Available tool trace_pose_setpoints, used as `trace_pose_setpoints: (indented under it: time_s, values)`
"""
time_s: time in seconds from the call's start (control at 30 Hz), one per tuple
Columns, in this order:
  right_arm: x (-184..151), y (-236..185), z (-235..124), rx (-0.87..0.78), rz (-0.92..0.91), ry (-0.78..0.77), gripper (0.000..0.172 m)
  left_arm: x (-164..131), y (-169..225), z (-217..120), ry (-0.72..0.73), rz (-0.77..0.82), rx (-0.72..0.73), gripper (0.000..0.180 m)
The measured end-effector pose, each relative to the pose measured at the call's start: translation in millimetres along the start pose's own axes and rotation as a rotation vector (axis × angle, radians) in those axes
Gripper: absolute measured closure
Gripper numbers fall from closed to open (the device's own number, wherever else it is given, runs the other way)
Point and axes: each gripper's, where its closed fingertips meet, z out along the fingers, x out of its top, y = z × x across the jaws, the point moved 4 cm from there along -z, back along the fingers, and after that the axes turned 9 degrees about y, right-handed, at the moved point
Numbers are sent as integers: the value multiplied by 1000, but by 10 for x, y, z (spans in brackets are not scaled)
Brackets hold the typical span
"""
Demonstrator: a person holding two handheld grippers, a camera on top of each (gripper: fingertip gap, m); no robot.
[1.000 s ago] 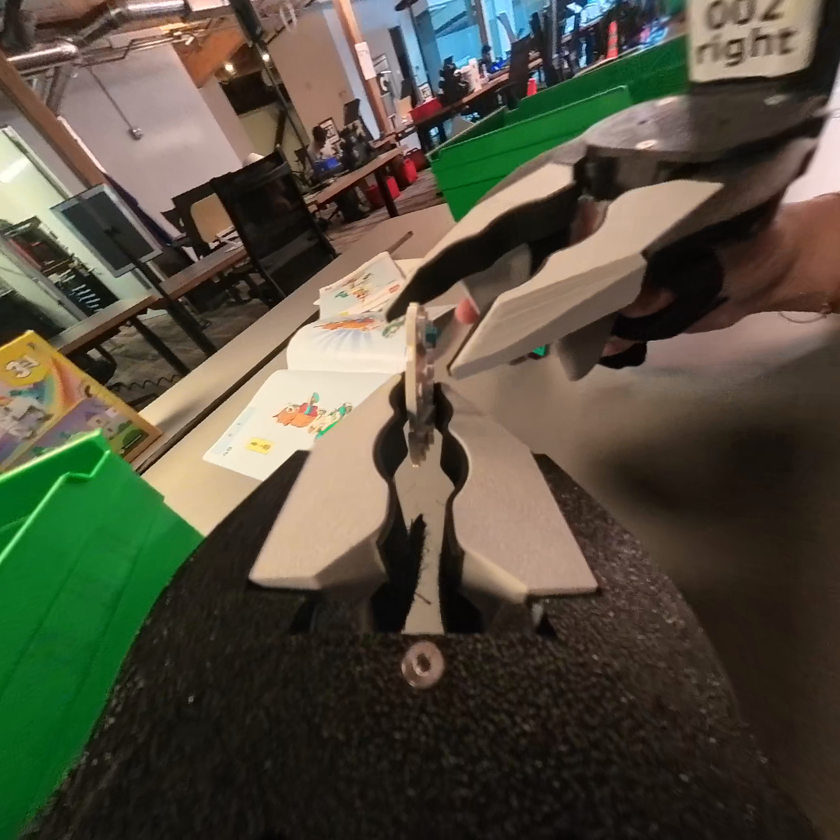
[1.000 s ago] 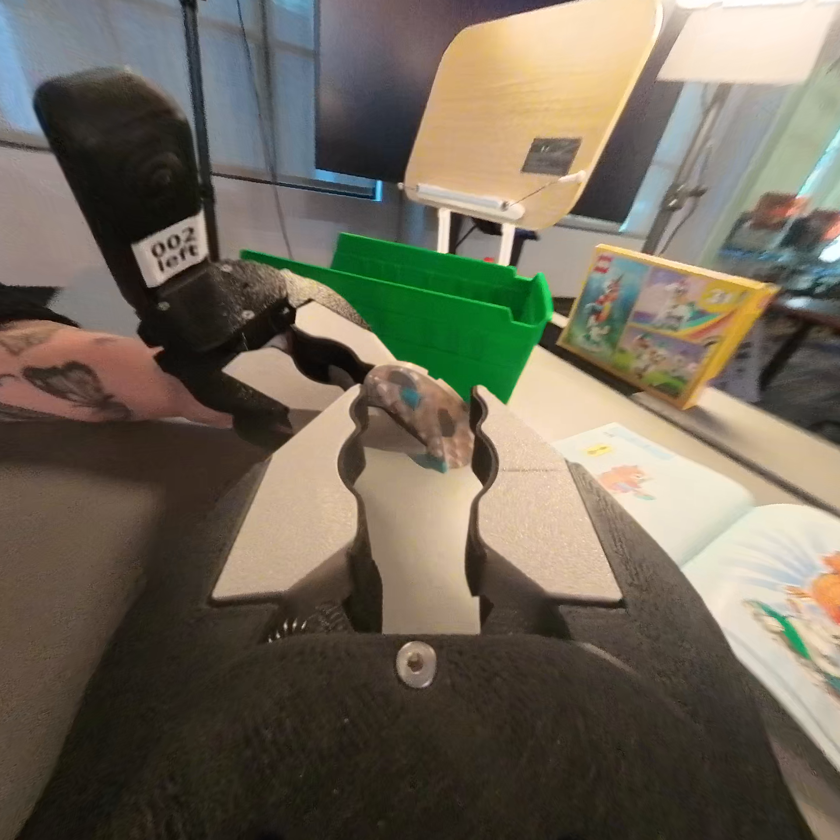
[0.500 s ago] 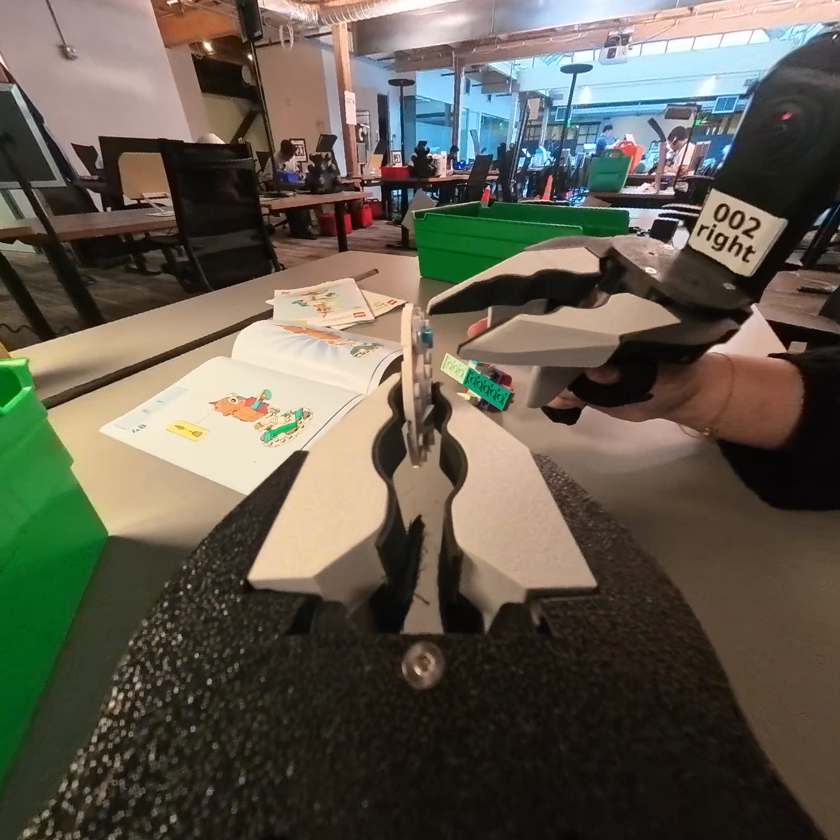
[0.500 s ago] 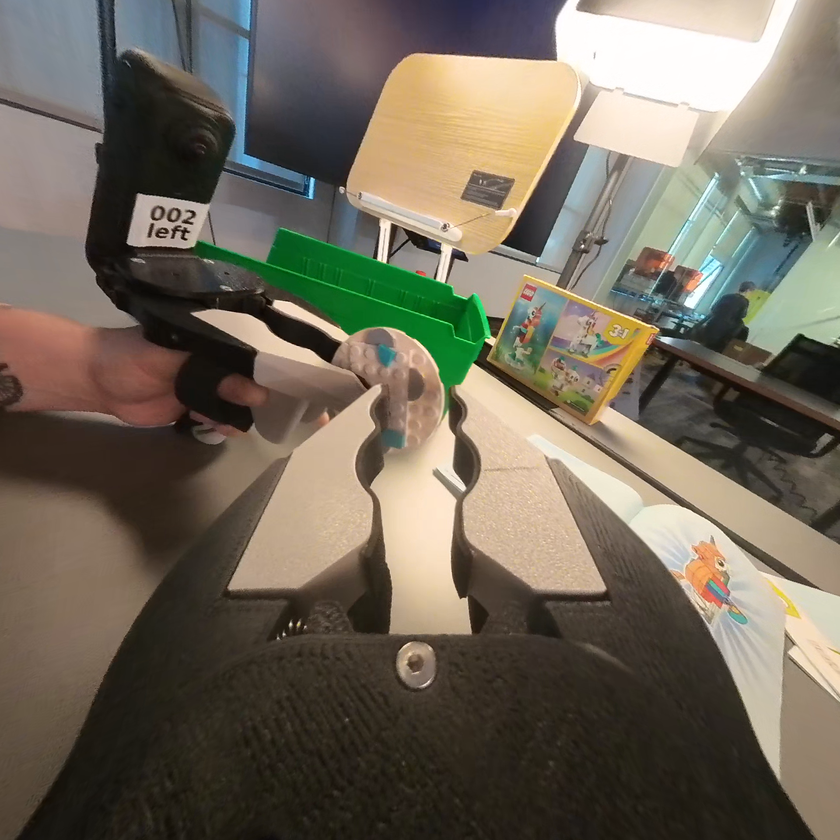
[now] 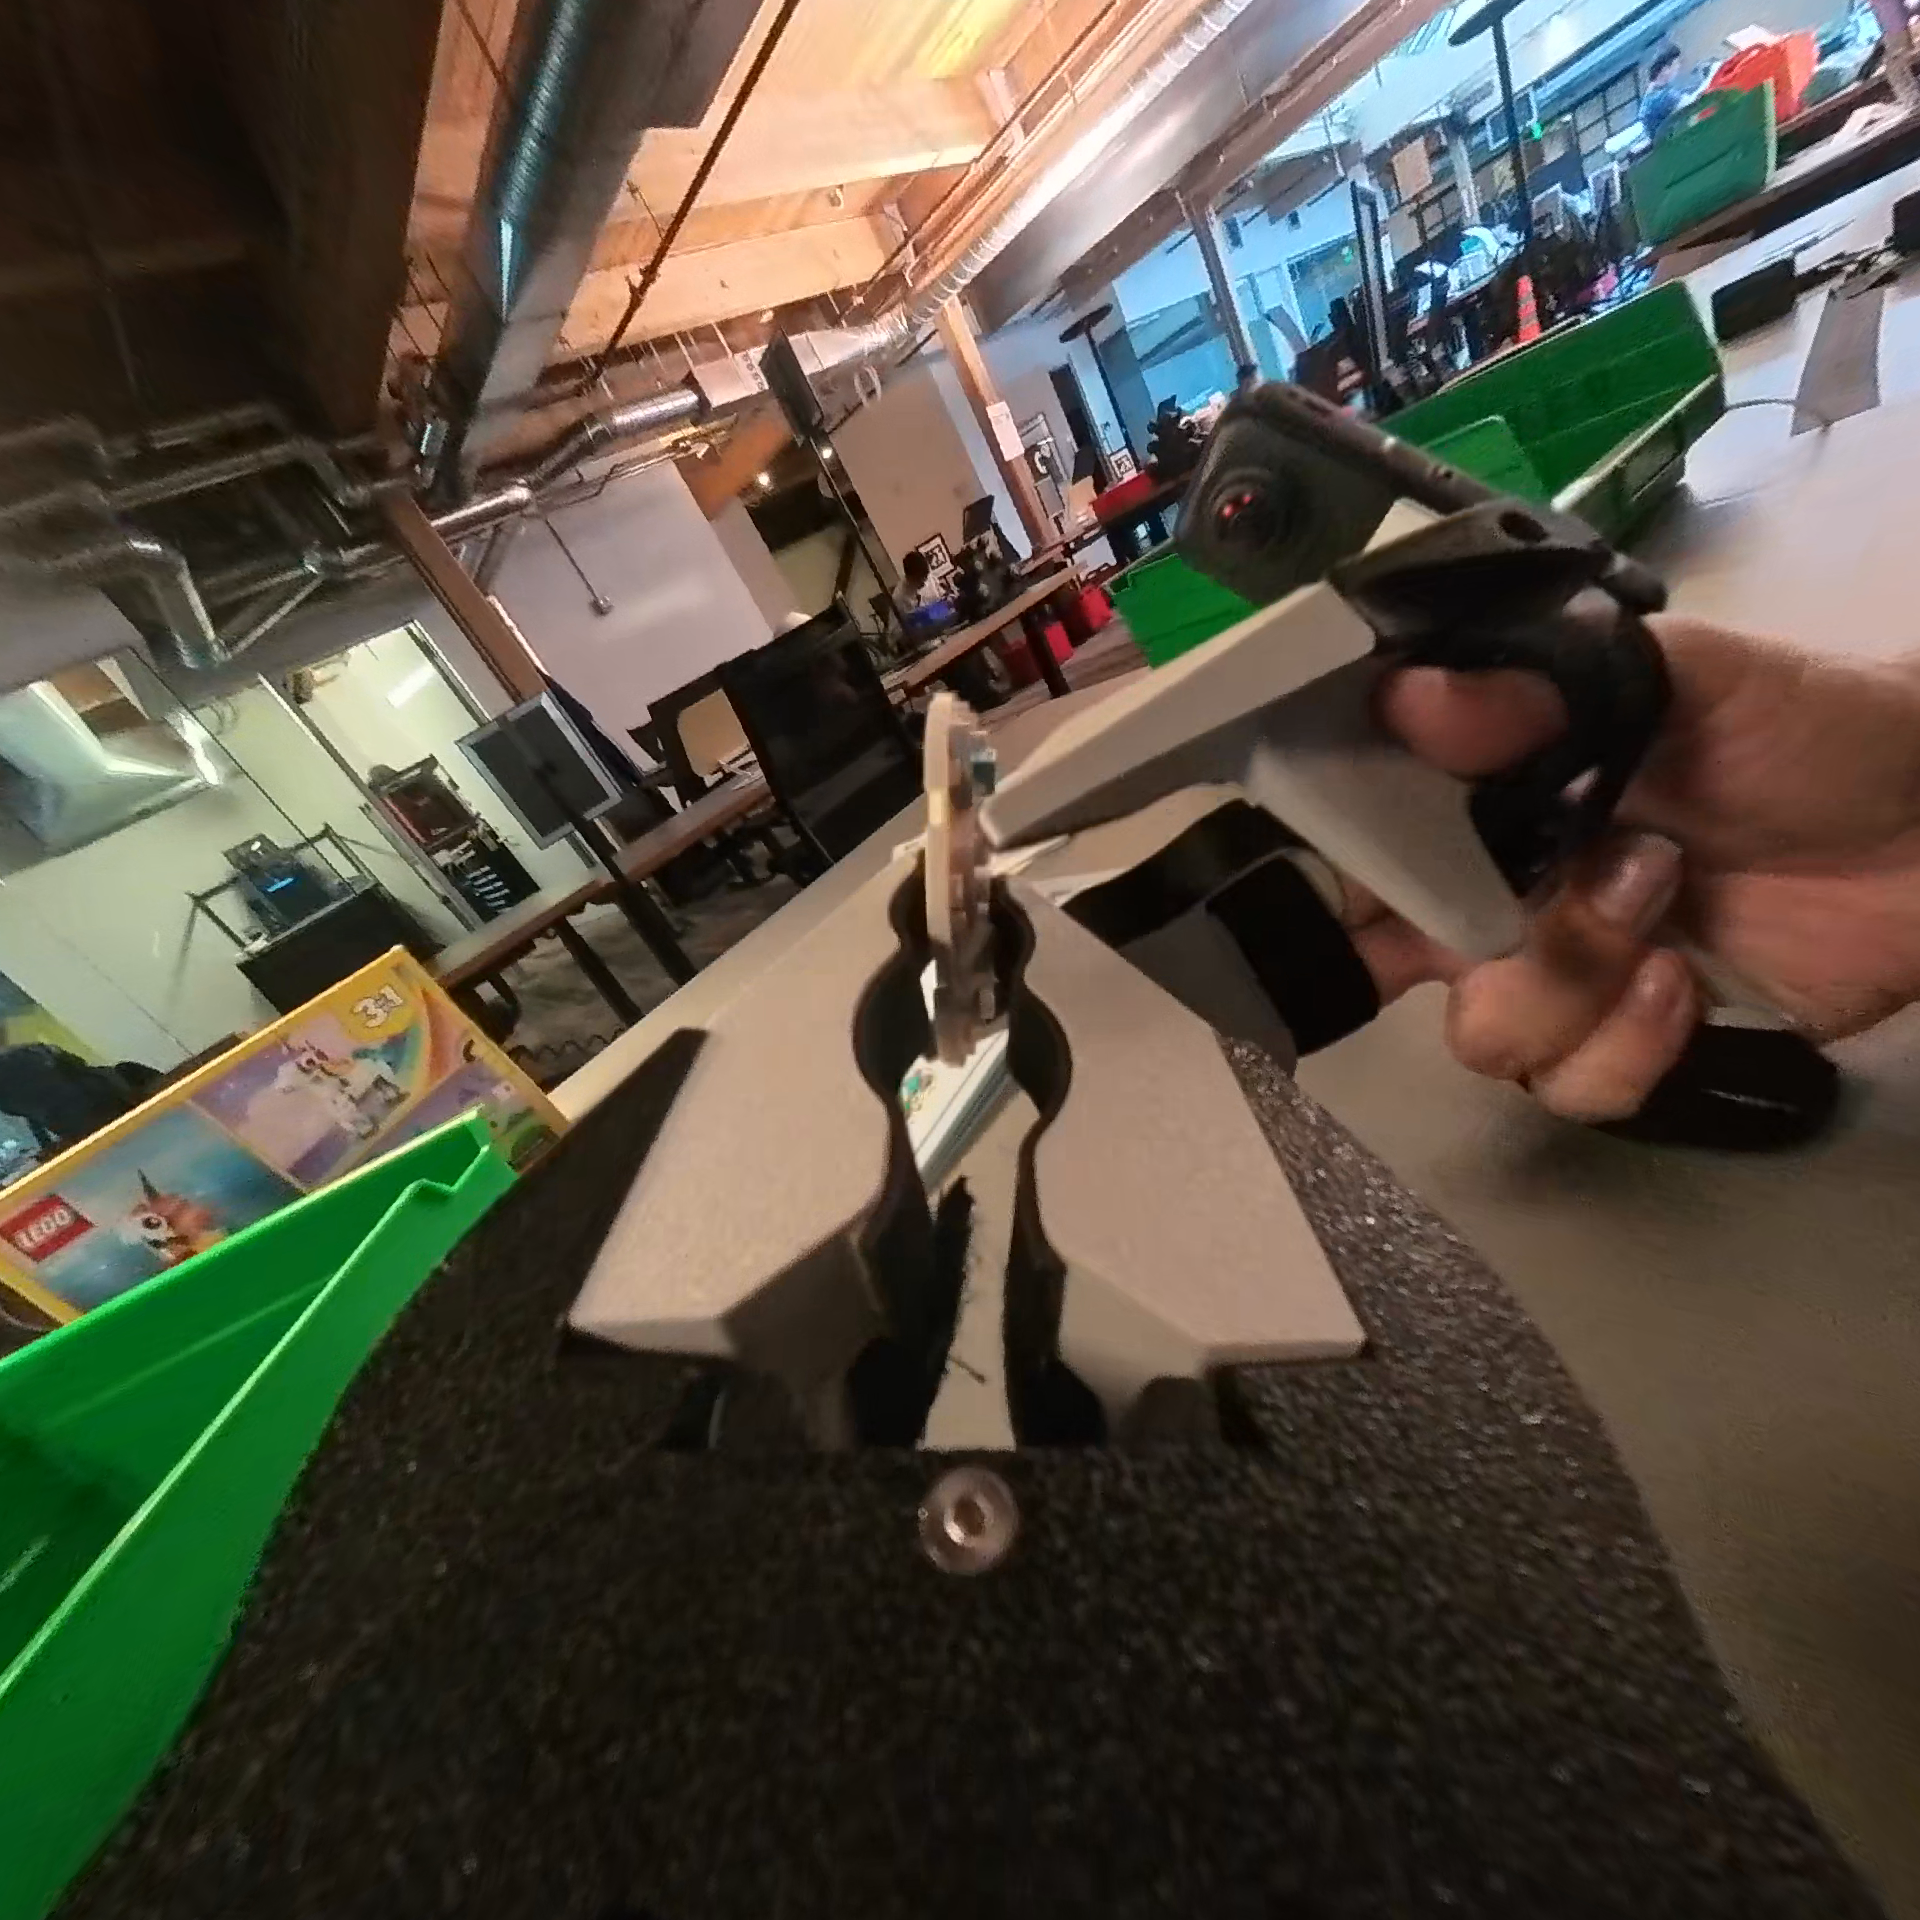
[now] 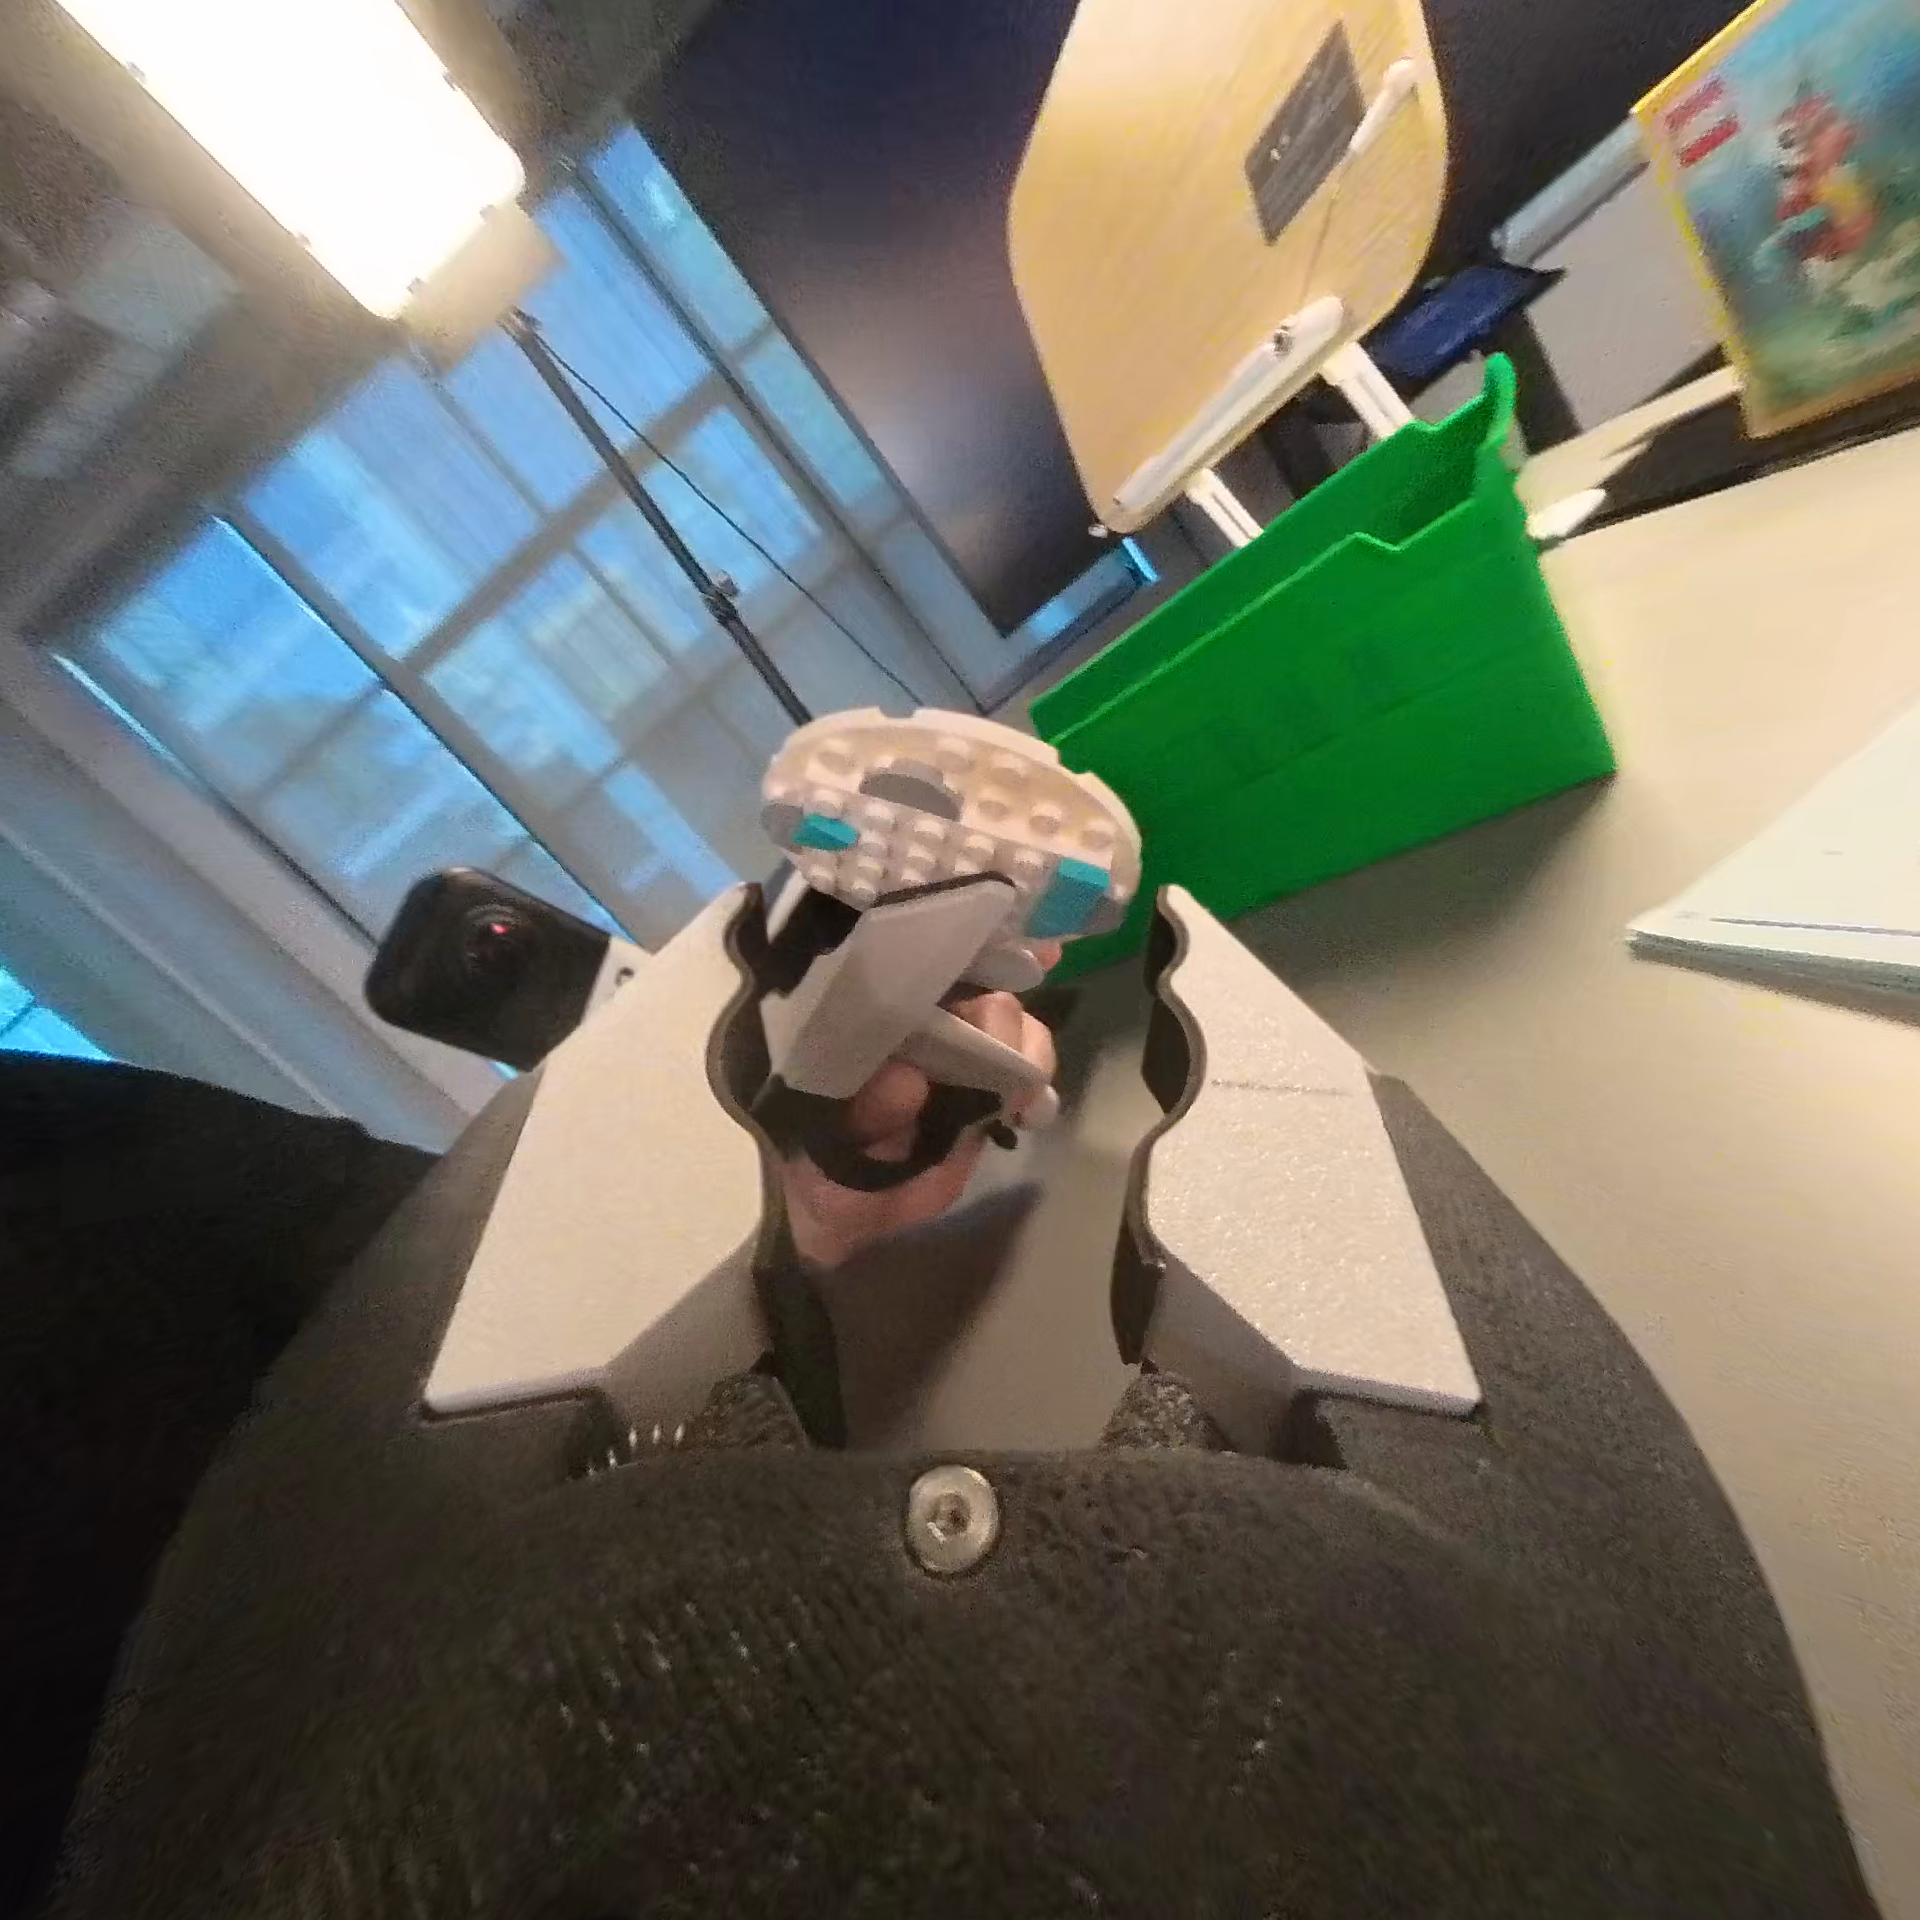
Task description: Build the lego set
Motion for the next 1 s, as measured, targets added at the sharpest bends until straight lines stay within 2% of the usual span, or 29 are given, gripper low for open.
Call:
trace_pose_setpoints:
  time_s: [0.2,0.3,0.63,1.0]
  values:
    - [36,-49,3,58,78,53,97,23,42,6,4,121,6,175]
    - [29,-38,-9,63,67,40,101,26,76,5,4,170,-5,175]
    - [-21,-30,-118,116,-46,-141,103,-5,161,-9,17,68,-109,175]
    - [-89,13,-186,113,-115,-260,103,-70,196,-31,-29,-20,-244,174]
